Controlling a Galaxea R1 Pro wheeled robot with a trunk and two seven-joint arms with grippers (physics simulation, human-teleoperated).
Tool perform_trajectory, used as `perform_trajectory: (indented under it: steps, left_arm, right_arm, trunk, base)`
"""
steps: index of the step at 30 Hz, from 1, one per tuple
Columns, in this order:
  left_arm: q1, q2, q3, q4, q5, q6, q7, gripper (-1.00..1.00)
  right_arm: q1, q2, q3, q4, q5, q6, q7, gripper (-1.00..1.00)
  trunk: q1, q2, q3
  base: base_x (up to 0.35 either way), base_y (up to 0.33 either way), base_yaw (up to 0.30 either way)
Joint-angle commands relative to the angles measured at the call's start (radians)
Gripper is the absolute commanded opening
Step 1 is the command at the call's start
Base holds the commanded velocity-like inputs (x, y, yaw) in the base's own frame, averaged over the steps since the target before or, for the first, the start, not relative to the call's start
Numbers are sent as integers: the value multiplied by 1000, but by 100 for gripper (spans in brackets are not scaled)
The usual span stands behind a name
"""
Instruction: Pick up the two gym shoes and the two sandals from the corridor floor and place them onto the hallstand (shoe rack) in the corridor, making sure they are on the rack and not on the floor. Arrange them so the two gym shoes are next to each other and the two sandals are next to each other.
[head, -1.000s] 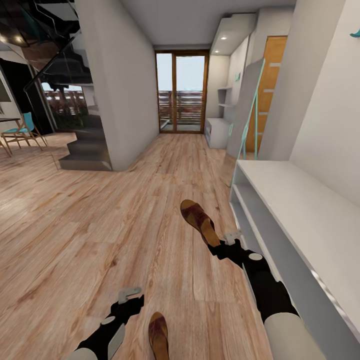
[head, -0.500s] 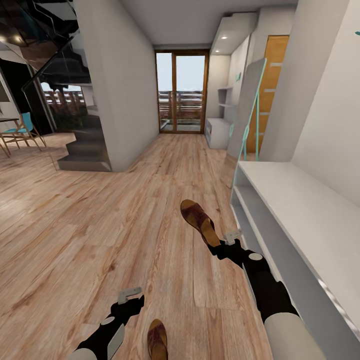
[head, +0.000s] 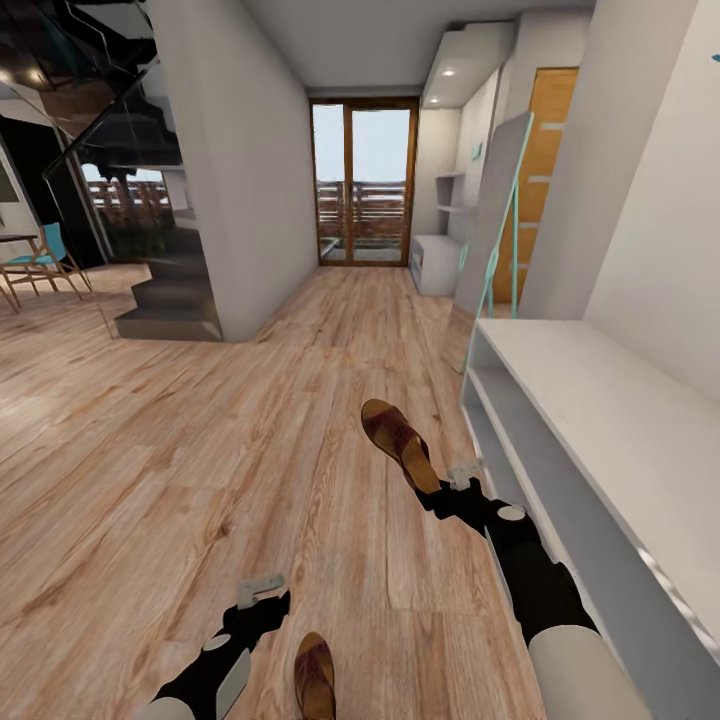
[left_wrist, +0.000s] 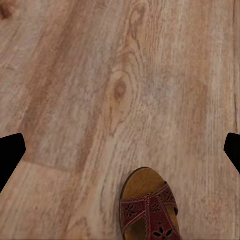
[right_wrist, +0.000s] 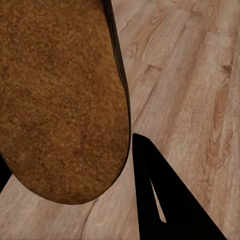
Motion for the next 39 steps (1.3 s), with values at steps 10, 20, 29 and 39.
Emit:
perform_trajectory:
  steps: [10,20,29,39]
  left_arm:
    - [0,-11,8,4,-5,-3,-2,100]
    - [-1,-13,7,43,-7,-6,-3,100]
    - [-1,-18,7,78,-8,-16,-4,100]
    - [-2,-27,5,80,-8,-17,-5,100]
  right_arm:
    - [-1,1,-7,-2,4,5,8,-100]
    - [-1,1,-8,-40,3,11,6,-100]
    - [-1,9,2,-336,-29,214,8,-100]
    - [0,27,87,-426,-182,373,11,-100]
  trunk:
    - [35,-64,-43]
    - [39,-66,-98]
    - [43,-68,-147]
    - [48,-71,-202]
  base:
    - [0,0,0]
    - [0,0,0]
    - [0,0,0]
    - [0,0,0]
